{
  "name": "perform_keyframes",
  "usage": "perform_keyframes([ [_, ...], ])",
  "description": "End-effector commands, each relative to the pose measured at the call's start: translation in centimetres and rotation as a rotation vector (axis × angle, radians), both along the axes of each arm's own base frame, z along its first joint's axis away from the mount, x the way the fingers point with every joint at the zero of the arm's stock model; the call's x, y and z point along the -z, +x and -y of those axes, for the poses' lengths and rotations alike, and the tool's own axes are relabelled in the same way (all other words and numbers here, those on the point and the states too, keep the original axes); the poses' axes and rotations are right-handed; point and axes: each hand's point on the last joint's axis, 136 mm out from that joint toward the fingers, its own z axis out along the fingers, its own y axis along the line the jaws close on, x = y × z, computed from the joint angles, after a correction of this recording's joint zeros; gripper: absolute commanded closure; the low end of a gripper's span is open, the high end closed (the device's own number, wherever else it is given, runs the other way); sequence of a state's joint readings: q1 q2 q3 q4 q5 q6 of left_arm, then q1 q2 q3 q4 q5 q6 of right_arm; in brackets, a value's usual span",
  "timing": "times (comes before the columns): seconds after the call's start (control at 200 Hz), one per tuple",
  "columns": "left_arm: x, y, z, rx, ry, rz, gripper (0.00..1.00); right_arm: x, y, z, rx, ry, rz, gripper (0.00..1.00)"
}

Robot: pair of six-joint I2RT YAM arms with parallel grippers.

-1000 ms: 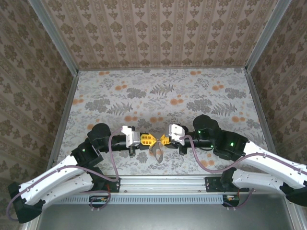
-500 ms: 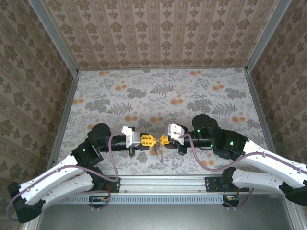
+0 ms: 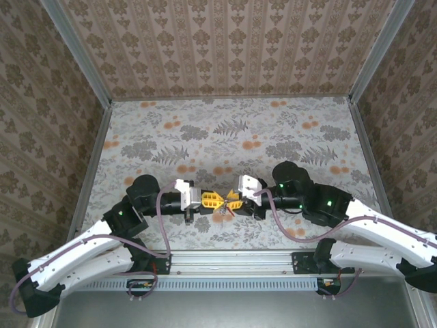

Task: Put the keys on the keyring

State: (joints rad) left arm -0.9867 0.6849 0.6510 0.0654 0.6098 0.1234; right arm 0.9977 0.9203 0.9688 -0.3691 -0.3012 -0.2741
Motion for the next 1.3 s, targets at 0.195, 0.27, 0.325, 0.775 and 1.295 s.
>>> perform_keyframes([
  [0.195,-0.9,1.4,-1.3,-0.121,0.036,0.006,1.00,-0.9,3.4,4.3,0.294,0.055,0.116,0.34],
  [0.27,0.3,2.2,-1.6,-0.174,0.075,-0.024,1.00,-0.3,4.7,5.9,0.395,0.045,0.138,0.29],
  [0.325,1.4,3.0,-1.8,-0.223,0.112,-0.051,1.00,0.2,5.3,6.6,0.441,0.044,0.141,0.25],
  [0.775,9.6,9.9,-0.9,-0.512,0.365,-0.223,1.00,3.6,9.0,7.8,0.578,0.120,0.048,0.00],
  [1.295,10.1,16.9,7.0,-0.391,0.342,-0.318,1.00,3.3,10.8,15.1,0.843,0.253,0.100,0.00],
])
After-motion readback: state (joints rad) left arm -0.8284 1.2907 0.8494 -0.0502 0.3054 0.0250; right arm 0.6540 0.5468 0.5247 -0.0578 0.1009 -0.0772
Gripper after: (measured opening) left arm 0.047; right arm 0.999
